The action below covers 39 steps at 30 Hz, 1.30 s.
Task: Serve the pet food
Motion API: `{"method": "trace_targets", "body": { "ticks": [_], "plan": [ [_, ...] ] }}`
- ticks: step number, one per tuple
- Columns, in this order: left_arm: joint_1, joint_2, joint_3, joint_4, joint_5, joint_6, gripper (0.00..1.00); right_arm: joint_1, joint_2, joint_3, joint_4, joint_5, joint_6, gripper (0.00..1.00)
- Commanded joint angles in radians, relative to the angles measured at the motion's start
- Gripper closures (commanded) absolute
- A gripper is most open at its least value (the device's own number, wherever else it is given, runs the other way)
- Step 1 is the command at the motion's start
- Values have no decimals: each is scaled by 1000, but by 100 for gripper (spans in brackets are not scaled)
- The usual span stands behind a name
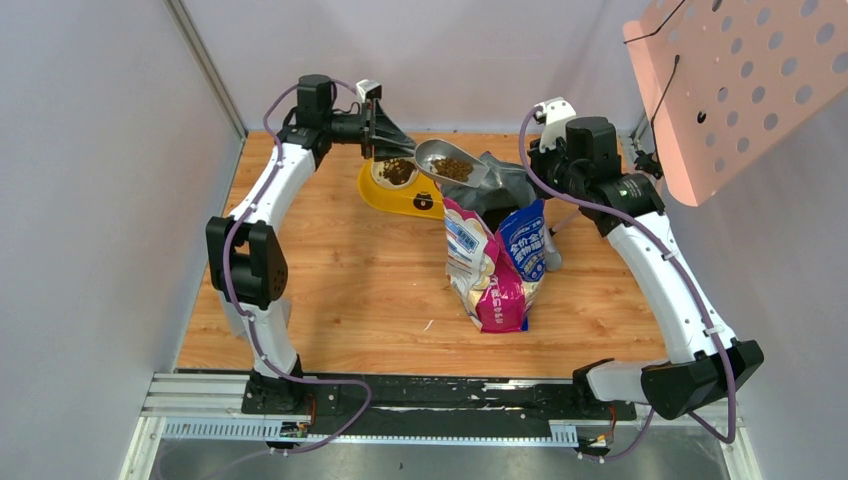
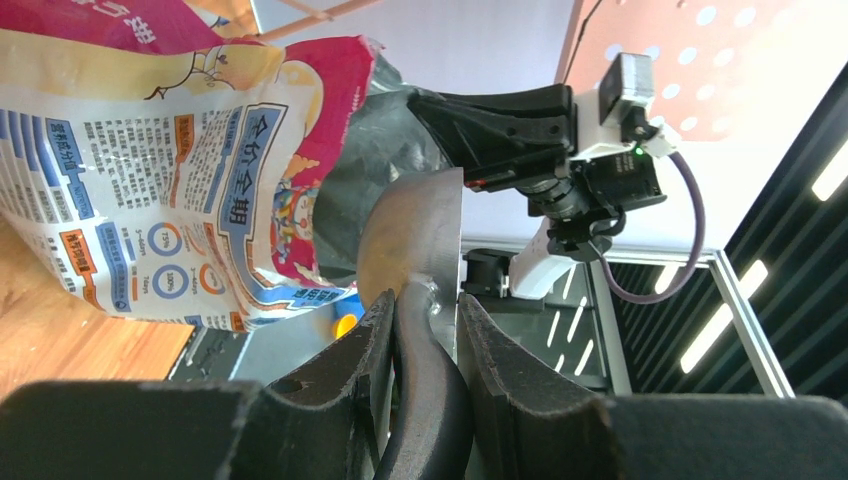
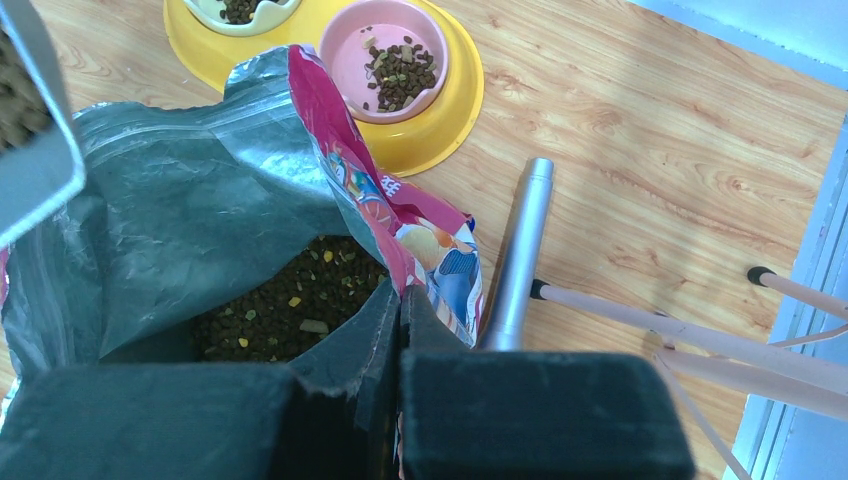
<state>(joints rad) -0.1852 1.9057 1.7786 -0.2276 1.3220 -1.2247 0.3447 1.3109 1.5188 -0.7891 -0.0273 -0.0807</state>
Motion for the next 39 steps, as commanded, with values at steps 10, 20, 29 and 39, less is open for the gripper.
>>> {"method": "trace_targets", "body": {
  "ticks": [10,20,29,39],
  "plan": [
    [44,-76,34,80,26,-23,100,-2,8,57,65,-19,-15,100],
    [140,-31,90,129,-1,-2,100,-6,-74,12,50,75,-80,100],
    [153,32,126,108,-63,82,100,-41,-124,-62,37,88,-100,100],
    [148,143,230,-113,-266,288,100,-45,-147,-63,-18,71,-121,100]
  ]
}}
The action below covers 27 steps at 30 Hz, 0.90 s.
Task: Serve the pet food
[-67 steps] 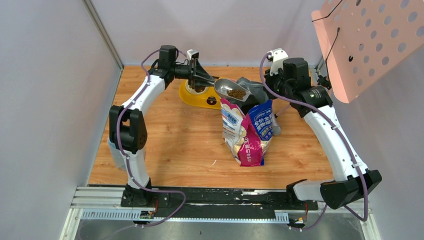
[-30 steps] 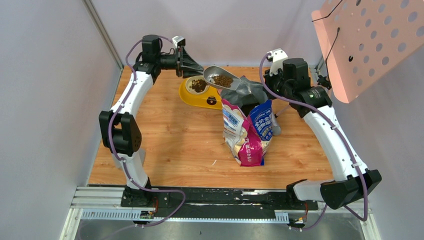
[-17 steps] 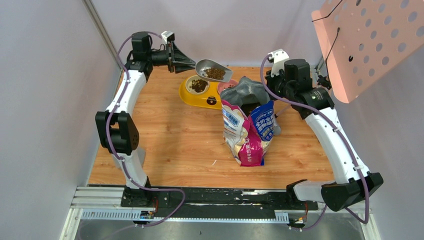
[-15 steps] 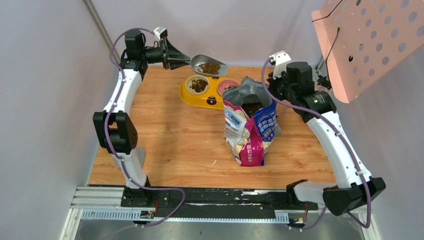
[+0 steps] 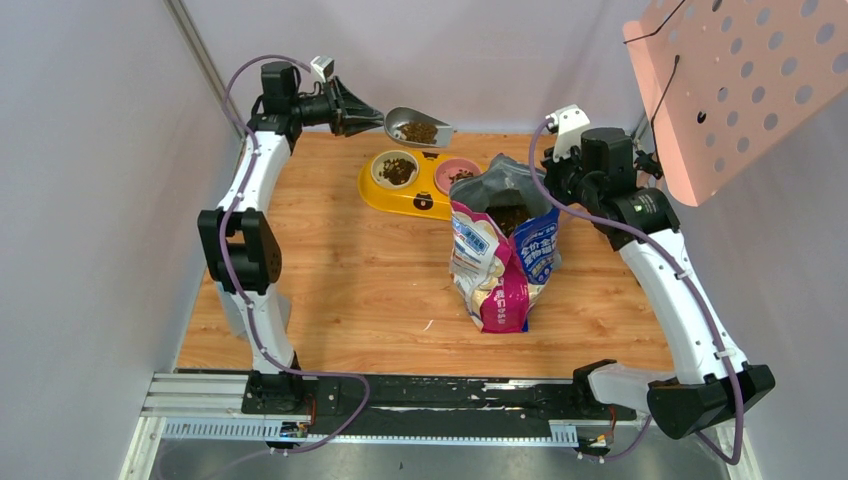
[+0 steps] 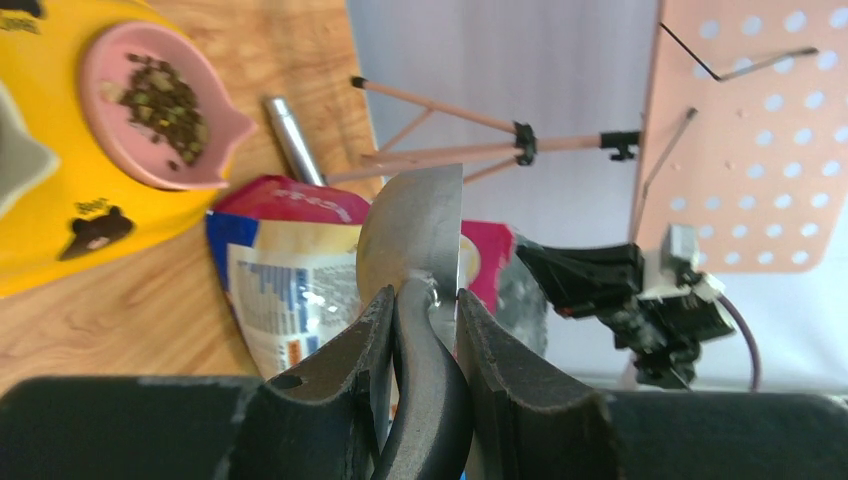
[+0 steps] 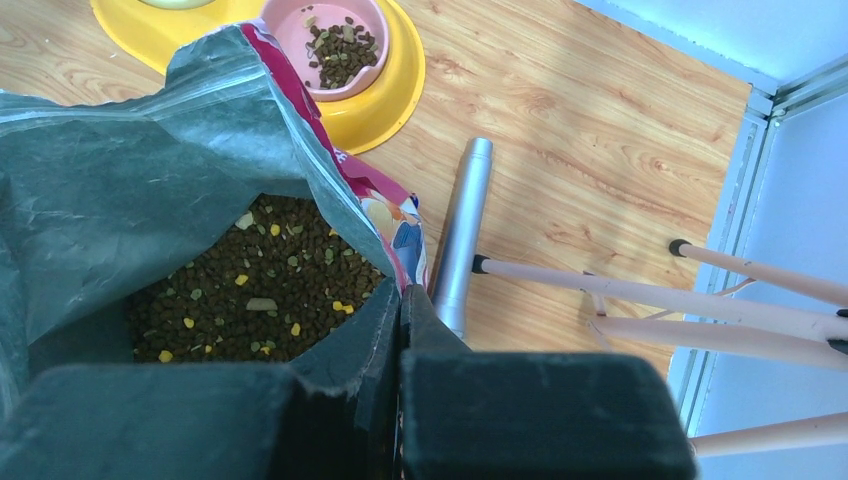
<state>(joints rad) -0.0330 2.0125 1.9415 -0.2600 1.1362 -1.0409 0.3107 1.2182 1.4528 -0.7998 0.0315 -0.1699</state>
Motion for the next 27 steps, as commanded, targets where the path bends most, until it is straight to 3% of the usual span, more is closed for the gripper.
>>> {"method": "trace_targets", "body": {
  "ticks": [1,9,16,27],
  "plan": [
    [-7,47,70,-86,-90,117,100,-11,-53,4,-12,23,-32,100],
    [-48,189,178,-142,-219,210,100,-10,-29,28,-42,34,-41,100],
    [-97,292,274,-258,-333,385,100,-9,0,50,-52,19,-33,100],
    [-193,344,405,-435,-655,618,100,-10,-1,33,-48,6,-33,100]
  ]
}}
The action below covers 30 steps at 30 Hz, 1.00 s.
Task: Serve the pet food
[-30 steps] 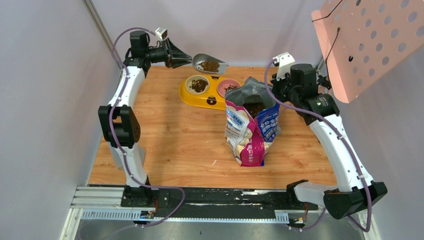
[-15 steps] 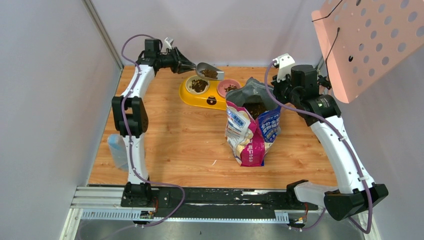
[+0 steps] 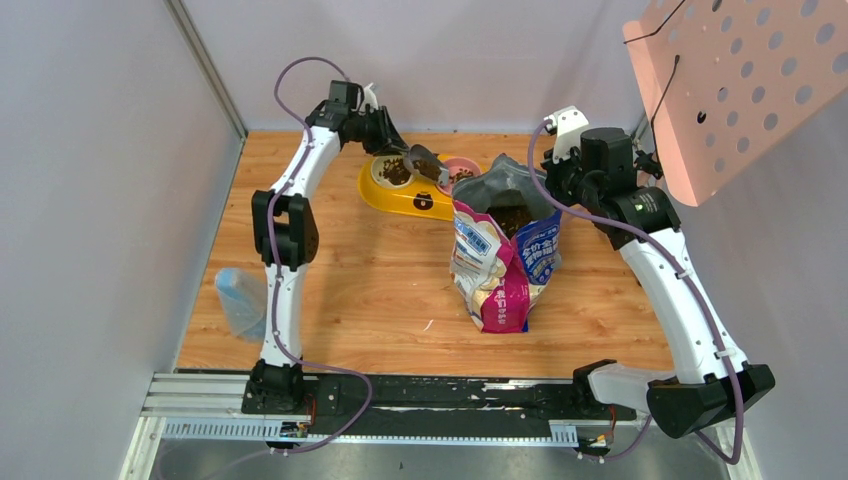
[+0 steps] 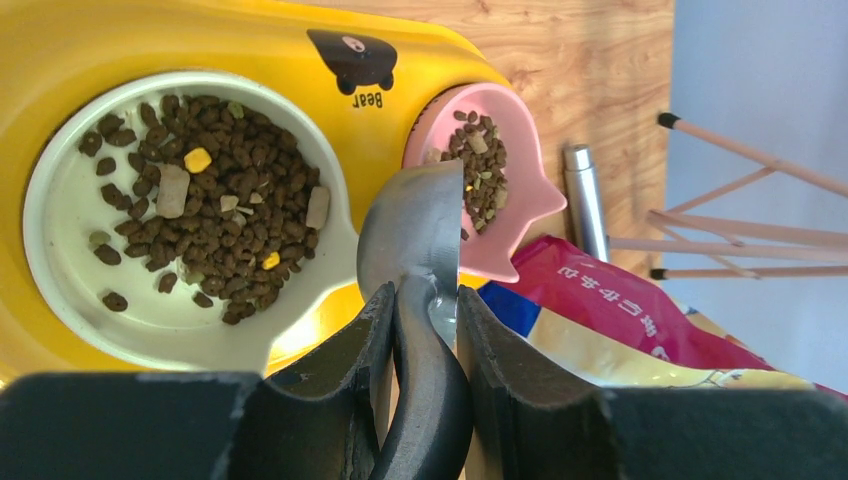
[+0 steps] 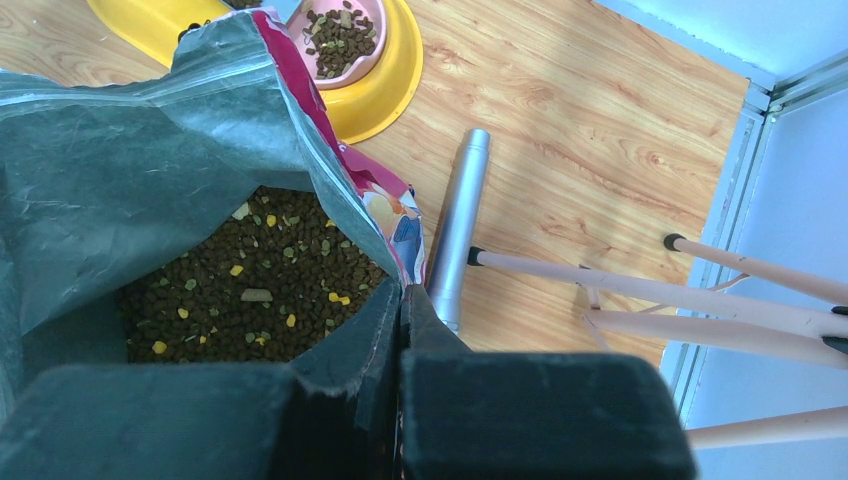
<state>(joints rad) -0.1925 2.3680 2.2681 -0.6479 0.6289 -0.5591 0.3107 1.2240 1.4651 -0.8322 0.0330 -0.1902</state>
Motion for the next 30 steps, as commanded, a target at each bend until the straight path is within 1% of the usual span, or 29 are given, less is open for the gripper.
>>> {"method": "trace_targets", "body": {
  "ticks": [1,7,13,23,30],
  "plan": [
    [-39,-11,91,-63,-186,150,100,-10,-7,20,-15,4,-12,100],
    [-74,-16,119,-102,-322,220,100,-10,-18,9,-5,4,-12,100],
    [-96,-26,132,-105,-389,259,100,-10,-34,-15,5,3,-9,100],
    [-131,-63,91,-27,-437,293,100,-10,-42,-19,11,2,-3,100],
    [-144,-62,102,12,-460,292,100,-10,-45,-19,18,11,-11,100]
  ]
}}
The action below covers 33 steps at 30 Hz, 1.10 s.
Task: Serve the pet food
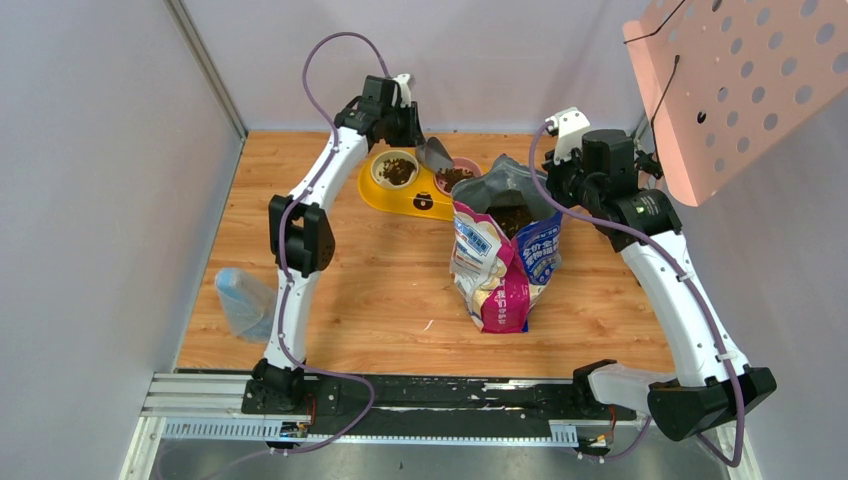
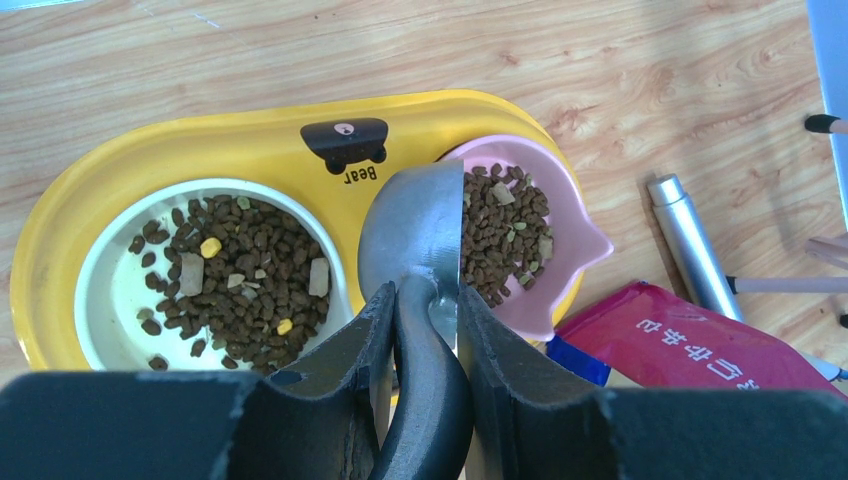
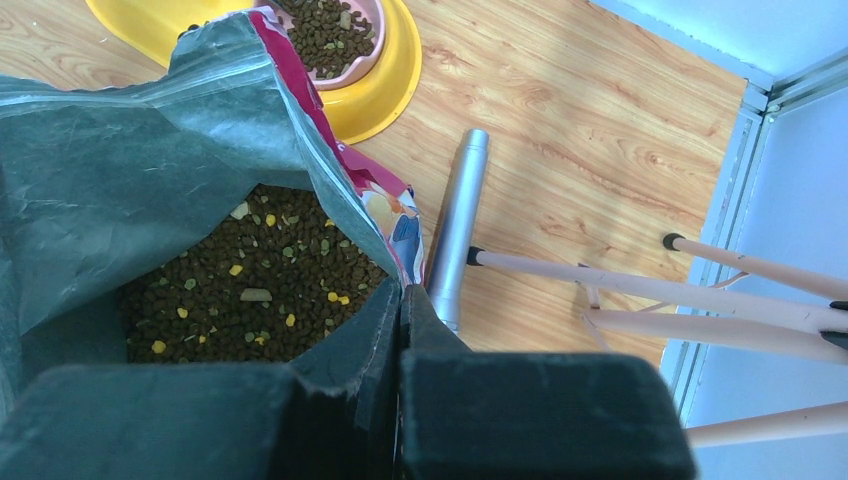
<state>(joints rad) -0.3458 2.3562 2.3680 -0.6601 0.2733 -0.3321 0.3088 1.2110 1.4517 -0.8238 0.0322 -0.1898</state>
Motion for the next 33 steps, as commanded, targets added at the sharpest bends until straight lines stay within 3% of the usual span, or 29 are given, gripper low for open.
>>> {"method": "trace_targets", "body": {
  "ticks": [1,22,33],
  "plan": [
    [9,-51,3,27,-105,65,100,-8,-33,-8,10,12,-11,100],
    [-36,-102,14,66,-131,112,100,-8,-68,-47,40,8,-8,100],
    [-88,-258,-130,139,-135,179,100,-8,-60,-50,52,-5,-2,100]
  ]
}}
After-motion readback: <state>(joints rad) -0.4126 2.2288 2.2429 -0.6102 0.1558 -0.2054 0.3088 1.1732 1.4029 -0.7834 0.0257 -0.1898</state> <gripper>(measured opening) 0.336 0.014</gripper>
